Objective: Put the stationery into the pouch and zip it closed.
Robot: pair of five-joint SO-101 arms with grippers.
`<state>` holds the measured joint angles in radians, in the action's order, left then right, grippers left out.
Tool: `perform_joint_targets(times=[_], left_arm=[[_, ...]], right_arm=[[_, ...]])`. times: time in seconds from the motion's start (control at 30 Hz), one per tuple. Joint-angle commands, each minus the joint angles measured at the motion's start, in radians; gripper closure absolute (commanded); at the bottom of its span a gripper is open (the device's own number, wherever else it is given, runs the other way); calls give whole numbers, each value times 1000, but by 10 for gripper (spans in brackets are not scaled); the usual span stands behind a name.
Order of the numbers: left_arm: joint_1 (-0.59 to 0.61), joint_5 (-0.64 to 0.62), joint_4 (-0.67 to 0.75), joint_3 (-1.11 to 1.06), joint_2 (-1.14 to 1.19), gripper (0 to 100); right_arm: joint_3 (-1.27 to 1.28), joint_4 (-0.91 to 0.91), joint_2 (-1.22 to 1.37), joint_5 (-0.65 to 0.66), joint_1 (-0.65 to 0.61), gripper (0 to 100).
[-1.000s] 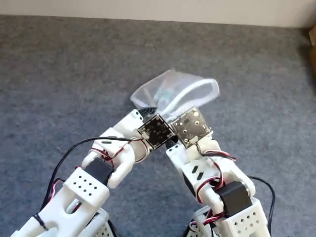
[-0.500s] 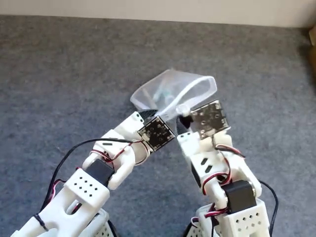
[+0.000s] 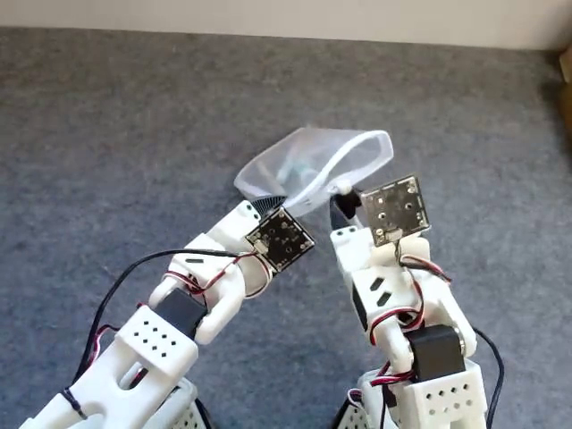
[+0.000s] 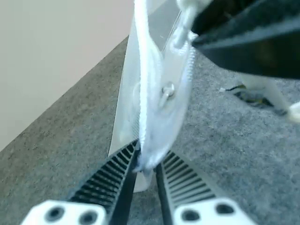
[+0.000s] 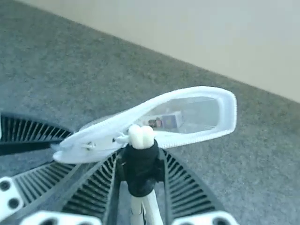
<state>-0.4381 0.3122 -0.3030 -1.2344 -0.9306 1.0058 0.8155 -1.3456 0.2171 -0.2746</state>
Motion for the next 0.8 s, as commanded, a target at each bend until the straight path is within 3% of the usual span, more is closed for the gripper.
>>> perform_joint_targets(times=[0.0,0.33,0.53,0.77], left_arm=[[33,-17,8,10,-21,995],[35,-17,8,8,-21,995],[35,-17,8,8,-21,995],[27,-17,8,16,-21,995]], right_arm=[[8,-120,-16,-12,68,994],[24,-154,-16,-11,79,994],[18,-154,-21,-14,148,994],[27,-153,-22,-6,76,994]])
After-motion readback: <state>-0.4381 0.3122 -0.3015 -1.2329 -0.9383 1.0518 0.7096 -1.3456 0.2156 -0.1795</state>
